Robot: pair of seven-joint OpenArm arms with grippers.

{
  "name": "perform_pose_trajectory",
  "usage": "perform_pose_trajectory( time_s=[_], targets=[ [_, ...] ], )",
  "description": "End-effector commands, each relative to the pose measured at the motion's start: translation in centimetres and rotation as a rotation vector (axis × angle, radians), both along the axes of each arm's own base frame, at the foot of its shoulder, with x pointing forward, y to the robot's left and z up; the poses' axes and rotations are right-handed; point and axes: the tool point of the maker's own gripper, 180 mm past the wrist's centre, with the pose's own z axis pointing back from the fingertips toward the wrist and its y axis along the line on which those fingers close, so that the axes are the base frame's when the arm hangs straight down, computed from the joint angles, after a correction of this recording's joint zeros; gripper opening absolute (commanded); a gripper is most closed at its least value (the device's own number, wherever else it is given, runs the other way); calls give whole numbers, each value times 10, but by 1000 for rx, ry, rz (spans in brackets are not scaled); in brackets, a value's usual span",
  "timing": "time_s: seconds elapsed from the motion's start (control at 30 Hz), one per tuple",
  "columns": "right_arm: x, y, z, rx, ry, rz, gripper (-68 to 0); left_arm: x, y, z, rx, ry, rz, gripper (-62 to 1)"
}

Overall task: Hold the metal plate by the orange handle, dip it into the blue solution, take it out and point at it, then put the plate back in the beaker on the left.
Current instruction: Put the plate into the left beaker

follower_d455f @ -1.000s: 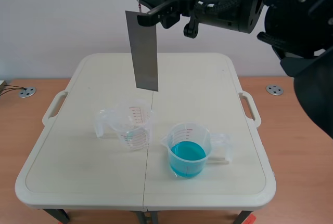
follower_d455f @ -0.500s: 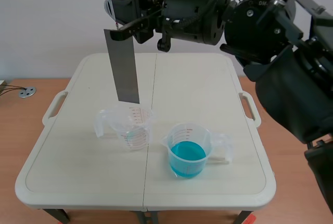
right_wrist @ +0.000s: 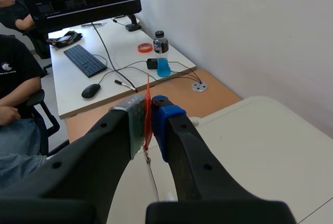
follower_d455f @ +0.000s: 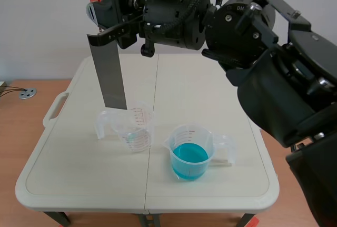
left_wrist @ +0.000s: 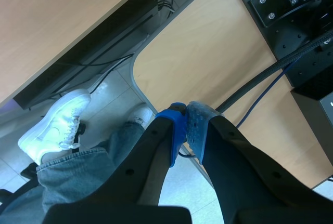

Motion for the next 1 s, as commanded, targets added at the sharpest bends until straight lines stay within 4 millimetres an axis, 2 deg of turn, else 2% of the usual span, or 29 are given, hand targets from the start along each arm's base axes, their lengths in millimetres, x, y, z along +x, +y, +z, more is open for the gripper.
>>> perform_pose_trajectory(
  time_s=[0.0, 0.47, 0.67, 0.97],
  targets=[
    [3, 0, 18, 36, -37, 1, -660, 0, -4, 1, -15, -2, -2, -578],
    [7, -3, 8, 25, 3, -37, -660, 0, -3, 1, -15, -2, -2, -578],
    [5, -4, -1, 27, 29, -39, -660, 0, -3, 1, -15, -2, -2, -578],
    [14, -8, -23, 31, 87, -65, -660, 0, -3, 1, -15, -2, -2, -578]
  ],
)
